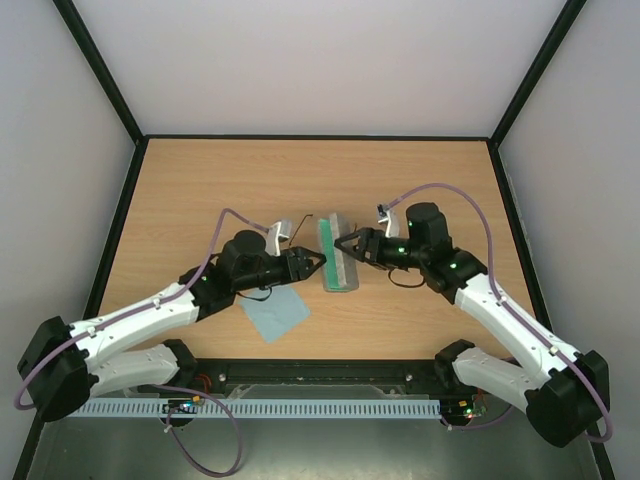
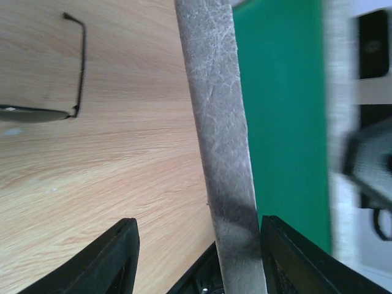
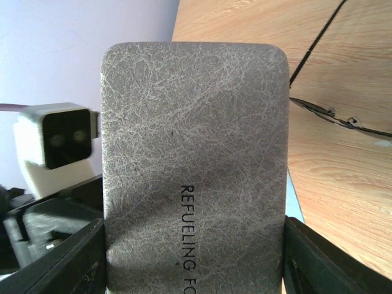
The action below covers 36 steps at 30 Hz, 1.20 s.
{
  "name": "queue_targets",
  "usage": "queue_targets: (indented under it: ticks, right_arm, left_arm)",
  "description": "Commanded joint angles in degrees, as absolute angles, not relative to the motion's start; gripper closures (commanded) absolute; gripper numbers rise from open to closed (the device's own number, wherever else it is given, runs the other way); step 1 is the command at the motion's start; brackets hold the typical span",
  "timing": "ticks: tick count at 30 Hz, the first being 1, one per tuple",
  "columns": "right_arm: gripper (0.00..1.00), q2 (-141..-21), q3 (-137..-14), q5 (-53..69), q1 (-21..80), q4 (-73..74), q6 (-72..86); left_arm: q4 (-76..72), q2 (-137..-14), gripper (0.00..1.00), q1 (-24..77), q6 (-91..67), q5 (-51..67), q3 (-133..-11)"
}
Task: Organize the sunglasses
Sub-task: Open the sunglasses case, then place the sunglasses case at the center of the board.
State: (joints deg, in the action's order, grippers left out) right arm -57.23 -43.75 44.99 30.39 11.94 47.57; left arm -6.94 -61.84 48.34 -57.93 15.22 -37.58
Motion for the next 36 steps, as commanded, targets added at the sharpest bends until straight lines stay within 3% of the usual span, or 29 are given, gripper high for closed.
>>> queue_targets:
  ticks: [1,11,20,30,36]
  right_arm:
    - [0.76,-53.8,-48.9,51.6,31.0,6.0,49.2]
    - [0.76,-53.4,-49.9,48.8,31.0,11.2,46.4]
    - [0.76,-53.5,-43.0,40.3,27.6,18.2,42.3]
    - [0.73,-52.9,-26.5,43.8,19.8,10.8,44.7]
    - [0.65,-58.2,-24.0,43.3,19.5,7.0,43.3]
  left_arm:
    - [-0.1,-63.4,0.43,46.6,-57.1,13.9,-33.3]
    - [0.0,-61.4,0.42,44.2,-56.9,14.5,-30.8]
    - [7.8,-54.7,0.27,39.5,-54.3,14.7,-32.9]
    - [6.8,-54.4,0.26,35.7,-52.0,18.6,-30.7]
    - [4.7,-55.8,0.26,35.7,-52.0,19.5,-29.8]
